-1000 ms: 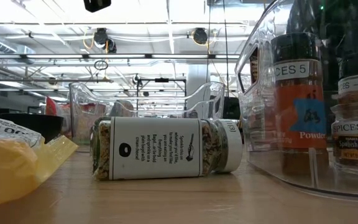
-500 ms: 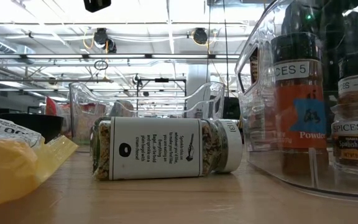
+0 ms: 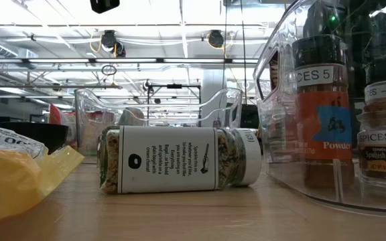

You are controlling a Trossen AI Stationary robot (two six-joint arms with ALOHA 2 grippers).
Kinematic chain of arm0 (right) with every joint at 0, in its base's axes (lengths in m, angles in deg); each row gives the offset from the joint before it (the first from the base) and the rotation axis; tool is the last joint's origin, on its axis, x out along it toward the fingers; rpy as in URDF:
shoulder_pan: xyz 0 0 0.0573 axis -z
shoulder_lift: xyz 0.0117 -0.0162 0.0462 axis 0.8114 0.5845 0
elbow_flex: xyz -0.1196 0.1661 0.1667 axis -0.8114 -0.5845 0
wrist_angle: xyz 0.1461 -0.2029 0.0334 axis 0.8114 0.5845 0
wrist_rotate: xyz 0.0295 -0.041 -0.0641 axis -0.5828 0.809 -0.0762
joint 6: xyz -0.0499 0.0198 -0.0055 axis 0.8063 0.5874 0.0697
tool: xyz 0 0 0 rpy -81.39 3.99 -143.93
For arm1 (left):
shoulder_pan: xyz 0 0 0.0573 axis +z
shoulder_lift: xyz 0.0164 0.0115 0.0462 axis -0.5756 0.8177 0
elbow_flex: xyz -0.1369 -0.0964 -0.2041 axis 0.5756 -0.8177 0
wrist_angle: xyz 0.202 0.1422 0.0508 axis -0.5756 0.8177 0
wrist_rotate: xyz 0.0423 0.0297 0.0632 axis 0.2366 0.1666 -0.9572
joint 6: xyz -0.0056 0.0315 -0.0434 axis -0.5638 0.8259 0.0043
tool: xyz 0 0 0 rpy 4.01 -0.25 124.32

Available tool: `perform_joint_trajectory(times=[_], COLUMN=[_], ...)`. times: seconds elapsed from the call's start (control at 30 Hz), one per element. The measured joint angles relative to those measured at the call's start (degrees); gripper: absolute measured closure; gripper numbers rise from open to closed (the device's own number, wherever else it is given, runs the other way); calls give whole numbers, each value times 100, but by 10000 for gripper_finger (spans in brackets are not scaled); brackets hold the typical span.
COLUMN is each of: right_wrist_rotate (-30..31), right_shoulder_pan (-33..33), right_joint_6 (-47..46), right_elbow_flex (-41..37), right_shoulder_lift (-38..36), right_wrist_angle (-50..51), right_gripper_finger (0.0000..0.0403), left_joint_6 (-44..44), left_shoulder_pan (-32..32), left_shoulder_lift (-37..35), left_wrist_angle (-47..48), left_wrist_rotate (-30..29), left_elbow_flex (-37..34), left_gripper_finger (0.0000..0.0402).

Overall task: Pick & Place Food Item
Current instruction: Put the blue and white patterned spoon into the middle transparent bin

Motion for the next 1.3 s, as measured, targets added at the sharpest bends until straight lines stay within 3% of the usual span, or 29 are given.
perform_joint_trajectory(times=[0.47, 0.77, 0.87, 1.3], right_wrist_rotate=[-1, -3, 8, 763], right_shoulder_pan=[-2, -2, -2, 226], right_joint_6=[328, 373, 243, -399], right_elbow_flex=[2, 22, 16, 672], right_shoulder_lift=[823, 989, 932, -199], right_wrist_angle=[1, -2, 8, 860], right_gripper_finger=[242, 348, 389, 395], left_joint_6=[4, 7, 7, 15], left_shoulder_pan=[-2, -2, -2, 2], left_shoulder_lift=[2, 2, 2, 2], left_wrist_angle=[29, 37, 41, 20], left_wrist_rotate=[2, 2, 2, 2], left_elbow_flex=[1, 2, 2, 2], left_gripper_finger=[174, 174, 174, 174])
